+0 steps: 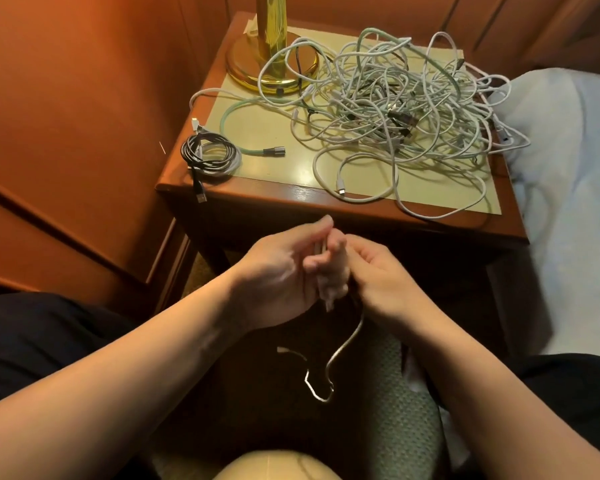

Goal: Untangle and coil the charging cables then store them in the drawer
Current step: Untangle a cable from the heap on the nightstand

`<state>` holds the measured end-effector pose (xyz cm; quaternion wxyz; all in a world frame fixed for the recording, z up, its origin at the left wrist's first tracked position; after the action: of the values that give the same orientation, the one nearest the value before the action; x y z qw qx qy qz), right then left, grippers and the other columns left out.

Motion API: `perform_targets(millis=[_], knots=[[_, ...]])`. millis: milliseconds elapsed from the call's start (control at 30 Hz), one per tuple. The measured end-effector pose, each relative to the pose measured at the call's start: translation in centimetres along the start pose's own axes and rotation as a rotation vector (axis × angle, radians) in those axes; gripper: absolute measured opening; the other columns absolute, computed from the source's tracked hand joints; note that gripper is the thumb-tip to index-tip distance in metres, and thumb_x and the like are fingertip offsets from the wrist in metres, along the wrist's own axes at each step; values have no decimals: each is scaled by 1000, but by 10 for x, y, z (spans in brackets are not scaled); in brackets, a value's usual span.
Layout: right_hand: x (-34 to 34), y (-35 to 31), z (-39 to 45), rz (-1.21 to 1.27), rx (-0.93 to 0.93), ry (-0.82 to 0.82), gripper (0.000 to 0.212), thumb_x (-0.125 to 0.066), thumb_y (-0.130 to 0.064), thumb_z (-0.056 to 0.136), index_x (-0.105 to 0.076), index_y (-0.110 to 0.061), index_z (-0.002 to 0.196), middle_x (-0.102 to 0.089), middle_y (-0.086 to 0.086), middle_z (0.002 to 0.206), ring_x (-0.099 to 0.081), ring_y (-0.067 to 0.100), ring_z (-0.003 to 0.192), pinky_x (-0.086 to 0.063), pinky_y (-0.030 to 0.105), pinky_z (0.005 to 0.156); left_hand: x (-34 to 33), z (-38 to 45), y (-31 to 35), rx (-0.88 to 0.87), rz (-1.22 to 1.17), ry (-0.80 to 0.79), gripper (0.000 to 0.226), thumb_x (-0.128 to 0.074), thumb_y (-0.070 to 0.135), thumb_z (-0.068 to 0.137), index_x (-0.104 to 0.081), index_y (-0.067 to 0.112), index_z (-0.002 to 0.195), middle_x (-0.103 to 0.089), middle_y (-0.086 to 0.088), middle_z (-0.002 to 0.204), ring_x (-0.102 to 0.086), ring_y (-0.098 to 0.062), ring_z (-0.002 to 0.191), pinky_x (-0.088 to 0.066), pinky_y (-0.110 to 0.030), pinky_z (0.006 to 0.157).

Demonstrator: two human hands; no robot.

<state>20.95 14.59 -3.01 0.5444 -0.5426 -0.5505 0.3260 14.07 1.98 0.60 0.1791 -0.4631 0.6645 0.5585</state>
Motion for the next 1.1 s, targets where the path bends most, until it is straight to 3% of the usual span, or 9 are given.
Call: perform_targets(millis=[67, 133, 233, 433, 533, 600, 700, 800, 1100], knots=[[-10, 4, 0, -137, -27, -58, 44, -41, -49, 104, -69, -20, 85, -66, 3, 75, -57, 24, 70, -49, 51, 74, 5, 2, 9, -66, -194, 129, 39, -38, 34, 105, -56, 14, 77, -36, 6, 58, -38, -10, 57, -42, -24, 61], [-16, 1, -6, -222, -32, -55, 45, -43, -44, 106, -60, -17, 74, -53, -8, 59, -46, 10, 56, -39, 39, 60, 14, 5, 17, -146, -312, 235, 32, -40, 30, 106, -56, 12, 86, -44, 5, 63, -47, -9, 59, -50, -23, 59], [-28, -11, -19, -329, 10, -101, 46, -45, -34, 110, -56, -15, 70, -49, -9, 53, -42, 5, 50, -34, 35, 54, 26, 8, 27, -285, -281, 359, 32, -41, 26, 110, -62, 4, 98, -61, 1, 68, -62, -11, 62, -59, -28, 65], [-24, -28, -30, -239, 150, -45, 44, -50, -33, 108, -50, -17, 67, -45, -9, 56, -40, 5, 52, -33, 35, 52, 30, 5, 34, -425, 489, 277, 39, -33, 24, 111, -67, 3, 113, -75, -5, 89, -72, -18, 93, -57, -30, 90], [-18, -34, -31, -386, 286, -36, 35, -48, -37, 104, -51, -23, 72, -49, -8, 59, -46, 11, 53, -39, 41, 52, 36, 3, 28, -455, 1015, 388, 38, -39, 26, 112, -73, 10, 108, -76, -7, 90, -72, -24, 88, -57, -35, 84], [-13, -37, -32, -583, 404, 40, 30, -45, -40, 105, -56, -23, 82, -55, -8, 67, -55, 18, 60, -45, 45, 57, 36, 5, 21, -370, 1175, 269, 44, -40, 31, 110, -72, 4, 96, -69, -15, 82, -63, -36, 78, -51, -49, 77], [-1, -38, -32, -705, 513, 152, 23, -46, -36, 108, -62, -22, 98, -65, -8, 84, -65, 22, 72, -51, 45, 60, 26, 4, 9, -153, 1028, 69, 70, -25, 53, 109, -60, 5, 72, -56, -12, 64, -51, -28, 62, -47, -37, 67], [12, -38, -32, -768, 537, 250, 22, -50, -37, 107, -62, -22, 97, -62, -7, 81, -62, 23, 66, -50, 44, 53, 13, 3, -2, 31, 838, -7, 89, -4, 80, 88, -58, 16, 59, -49, -4, 56, -48, -21, 58, -46, -30, 70], [29, -19, -9, -409, 349, 251, 30, -58, -49, 102, -59, -23, 87, -57, -9, 66, -56, 9, 59, -46, 39, 54, 12, 4, -10, 121, 377, -51, 63, -20, 52, 107, -47, 9, 71, -27, 0, 50, -31, -16, 49, -34, -31, 56]])
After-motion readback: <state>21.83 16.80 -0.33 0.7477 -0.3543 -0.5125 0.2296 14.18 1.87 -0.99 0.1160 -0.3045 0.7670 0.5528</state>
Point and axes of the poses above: each hand's wrist, its own z-axis towards the middle knuckle, its own x-axis out of the back of the hand, y = z × x, the point moved 2 cm from there along z, towards the middle knuckle
